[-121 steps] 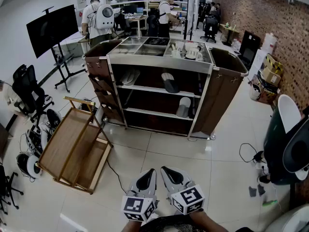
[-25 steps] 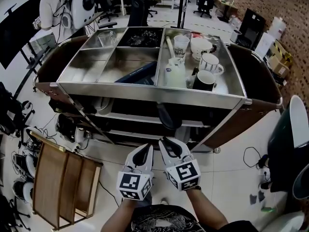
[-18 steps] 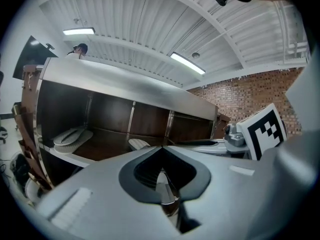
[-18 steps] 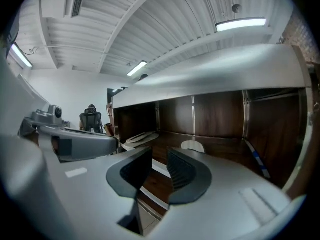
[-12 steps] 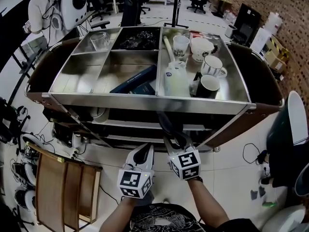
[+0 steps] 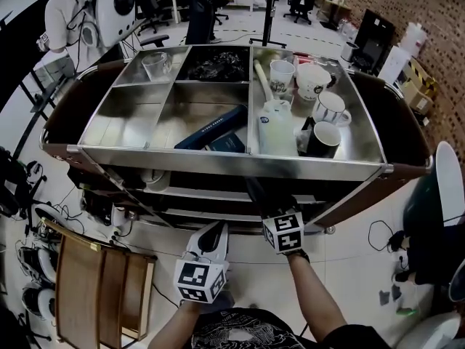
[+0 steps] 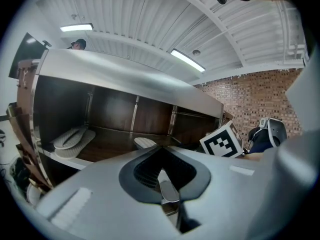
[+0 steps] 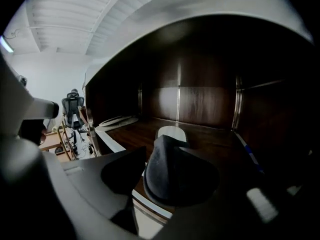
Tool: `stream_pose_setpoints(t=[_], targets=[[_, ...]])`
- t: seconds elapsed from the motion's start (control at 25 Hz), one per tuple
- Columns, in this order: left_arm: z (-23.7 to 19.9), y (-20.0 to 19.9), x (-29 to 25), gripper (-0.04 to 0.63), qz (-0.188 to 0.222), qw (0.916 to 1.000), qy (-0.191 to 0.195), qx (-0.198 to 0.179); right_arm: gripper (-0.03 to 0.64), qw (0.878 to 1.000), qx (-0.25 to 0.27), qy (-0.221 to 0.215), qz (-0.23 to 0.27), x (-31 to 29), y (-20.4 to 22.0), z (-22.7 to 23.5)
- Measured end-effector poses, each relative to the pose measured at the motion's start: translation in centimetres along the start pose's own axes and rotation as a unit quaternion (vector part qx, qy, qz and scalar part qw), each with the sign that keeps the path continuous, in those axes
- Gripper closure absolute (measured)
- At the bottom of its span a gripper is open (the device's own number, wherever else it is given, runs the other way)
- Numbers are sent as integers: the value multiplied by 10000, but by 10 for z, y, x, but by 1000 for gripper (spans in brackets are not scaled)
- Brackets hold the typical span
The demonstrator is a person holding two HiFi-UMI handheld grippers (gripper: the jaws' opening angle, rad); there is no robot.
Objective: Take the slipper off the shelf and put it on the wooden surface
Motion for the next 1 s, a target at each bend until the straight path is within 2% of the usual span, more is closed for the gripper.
stream_pose_setpoints(t=[0.56,0.68,0.88,1.0], targets=[[-33,-4,-3,591,54,9999,-149,8,433,9964,95,182,-819,-44,16,19],[-34,-5,-5,591,65,9999,-128,3,436,9960,-35,191,-868,-46,18,22],[-38,-3,-6,591,52,9998,-168,0,486,9970,-72,94,-760,-46,22,24],[-38,-3,-5,591,49,9998,-181,4,563,9970,-114,88,-760,-43,22,26]])
Point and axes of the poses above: the fingertips, and each gripper's own axes: x backward along the fingers, z to its right, y out of its underside, the point moved 5 cm from there along x, backward along the fingers, and after that the axes turned 13 degrees about -y, right-handed, at the moved point
